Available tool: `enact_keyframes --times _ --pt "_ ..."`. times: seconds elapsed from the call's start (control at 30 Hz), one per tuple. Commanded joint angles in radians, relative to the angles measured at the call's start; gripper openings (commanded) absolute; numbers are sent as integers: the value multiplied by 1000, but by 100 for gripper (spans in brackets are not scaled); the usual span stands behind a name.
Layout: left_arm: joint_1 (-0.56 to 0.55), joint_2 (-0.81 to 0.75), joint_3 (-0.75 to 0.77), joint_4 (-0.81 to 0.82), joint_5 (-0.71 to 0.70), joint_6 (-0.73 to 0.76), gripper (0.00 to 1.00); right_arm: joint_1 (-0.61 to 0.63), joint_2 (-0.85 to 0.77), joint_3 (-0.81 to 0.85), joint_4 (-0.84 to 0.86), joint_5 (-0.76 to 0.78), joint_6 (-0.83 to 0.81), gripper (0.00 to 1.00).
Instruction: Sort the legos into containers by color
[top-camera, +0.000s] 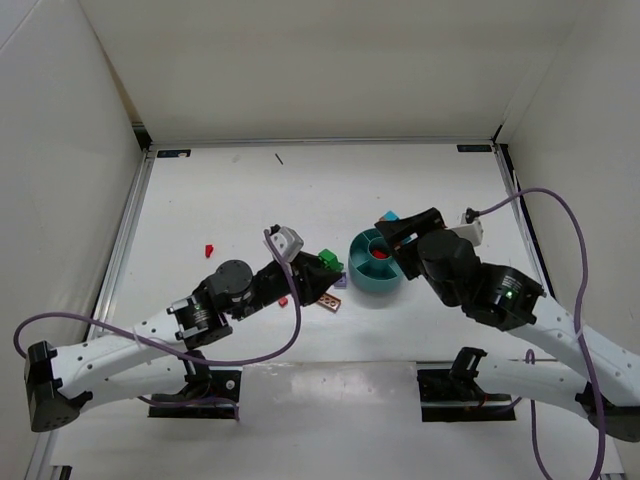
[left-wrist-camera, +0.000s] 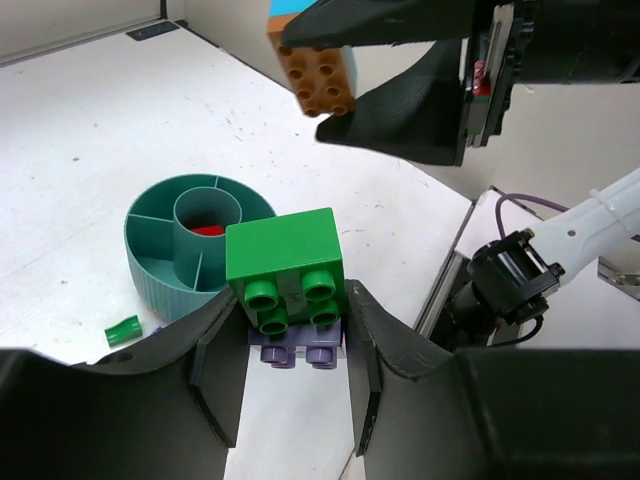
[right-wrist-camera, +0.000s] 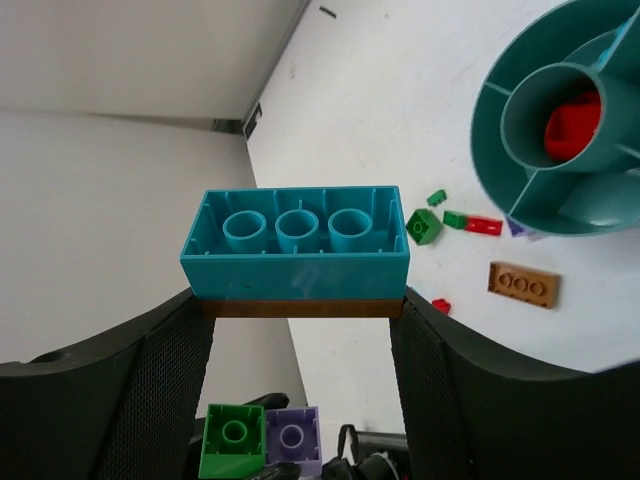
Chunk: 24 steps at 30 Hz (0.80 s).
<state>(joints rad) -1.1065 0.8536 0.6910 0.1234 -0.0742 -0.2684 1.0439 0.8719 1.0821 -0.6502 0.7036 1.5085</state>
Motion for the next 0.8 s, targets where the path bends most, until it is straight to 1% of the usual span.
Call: enact_keyframes --times 0.0,0.17,0.27,0.3,0.33,0.37,0.47,0.5,0.6,0.67,0.7,0.73,0.77 --pt "-3 -5 38 -19 -12 27 28 -25 -28 2 -66 68 -14 31" --pt "-1 103 126 -71 -27 77 28 -67 -73 -14 -112 42 -44 31" --pt "13 137 149 -76 -19 74 28 -94 -79 -4 -157 10 -99 31" --pt "32 140 150 -73 -9 64 28 -119 -83 4 -161 1 -111 31" --pt "45 145 153 -68 10 57 28 -130 -79 1 -172 -39 -166 31" --pt "53 156 156 -68 19 45 28 -146 -80 1 -174 -58 -185 31" --pt "153 188 177 -65 115 -28 28 -183 -79 -8 -181 -119 -212 31" --pt "174 218 182 -68 202 -67 28 -186 -82 -7 -181 -124 -214 31" --pt "246 255 215 -73 292 -98 26 -186 -74 -13 -164 -151 -252 31" --pt "264 260 240 -145 289 -101 26 -188 -62 -2 -184 -186 -275 31" --pt "270 265 257 -207 274 -109 26 -193 -50 8 -198 -187 -275 31" --pt "277 266 272 -297 251 -120 29 -186 -36 12 -213 -187 -277 31" --pt "277 277 310 -403 196 -152 29 -183 -30 15 -244 -182 -283 31"
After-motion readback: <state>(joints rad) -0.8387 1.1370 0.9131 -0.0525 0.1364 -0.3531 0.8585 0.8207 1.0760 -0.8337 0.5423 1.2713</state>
